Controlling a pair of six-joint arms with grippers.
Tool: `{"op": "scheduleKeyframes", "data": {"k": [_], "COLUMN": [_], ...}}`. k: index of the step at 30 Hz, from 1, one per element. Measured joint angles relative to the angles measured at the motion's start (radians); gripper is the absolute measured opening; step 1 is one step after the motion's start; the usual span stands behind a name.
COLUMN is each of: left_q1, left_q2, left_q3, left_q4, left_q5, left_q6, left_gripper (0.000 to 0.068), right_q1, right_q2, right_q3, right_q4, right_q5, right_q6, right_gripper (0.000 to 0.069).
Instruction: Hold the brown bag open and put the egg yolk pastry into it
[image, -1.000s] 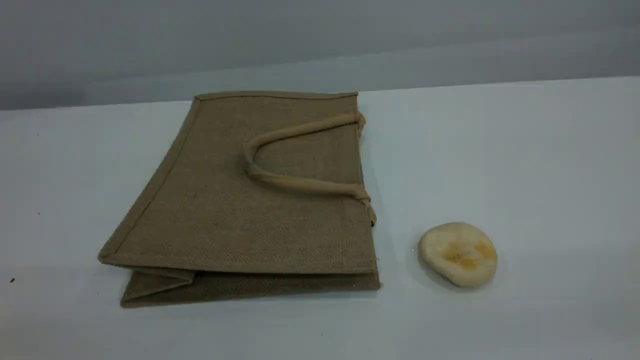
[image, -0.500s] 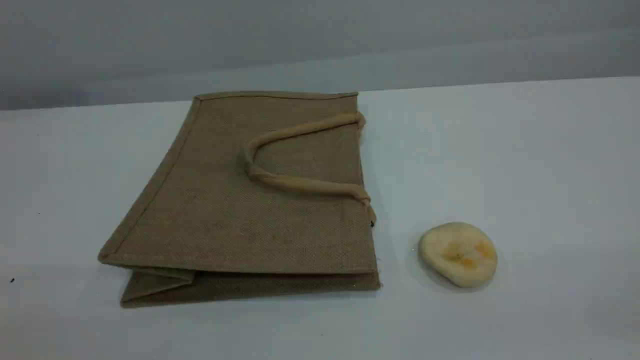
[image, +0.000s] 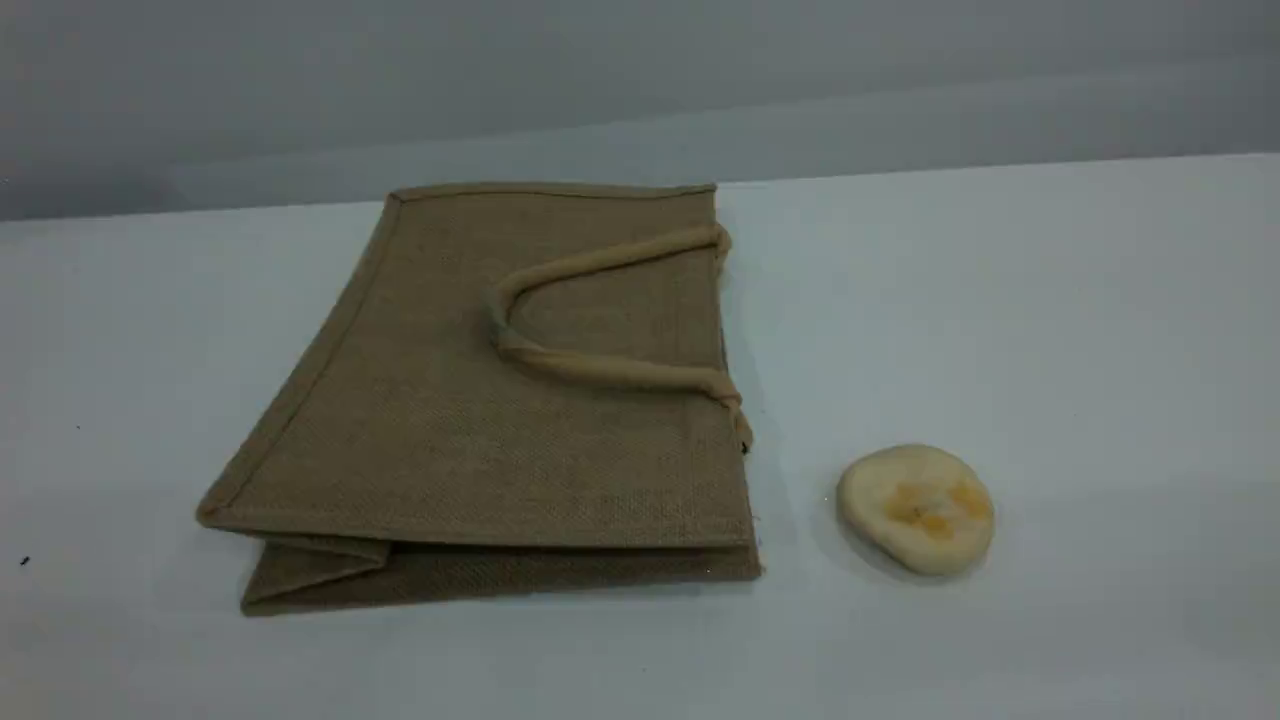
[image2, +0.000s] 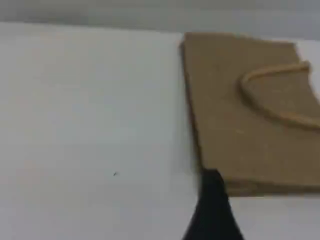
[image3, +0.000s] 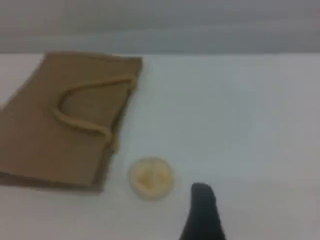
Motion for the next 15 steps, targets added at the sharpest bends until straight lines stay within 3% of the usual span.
{"op": "scheduleKeyframes", "data": {"k": [8, 15], "left_q1": [0.000, 0.000], "left_q2": [0.354, 0.678], "left_q3": [-0.134, -0.201], "left_q4": [0.007, 0.006], "left_q5": [-0.148, -0.260], "left_q6": [0.081, 0.078], "left_gripper": [0.0451, 0.0451], "right_q1": [0.001, 0.001], "right_q2": [0.267, 0.547], "right_q3": [-0.011, -0.011], "right_q4": [0.191, 0.387], "right_q5": [-0.252, -0.426], "right_q6": [-0.207, -0.409], "right_gripper": [0.0464, 0.0464]}}
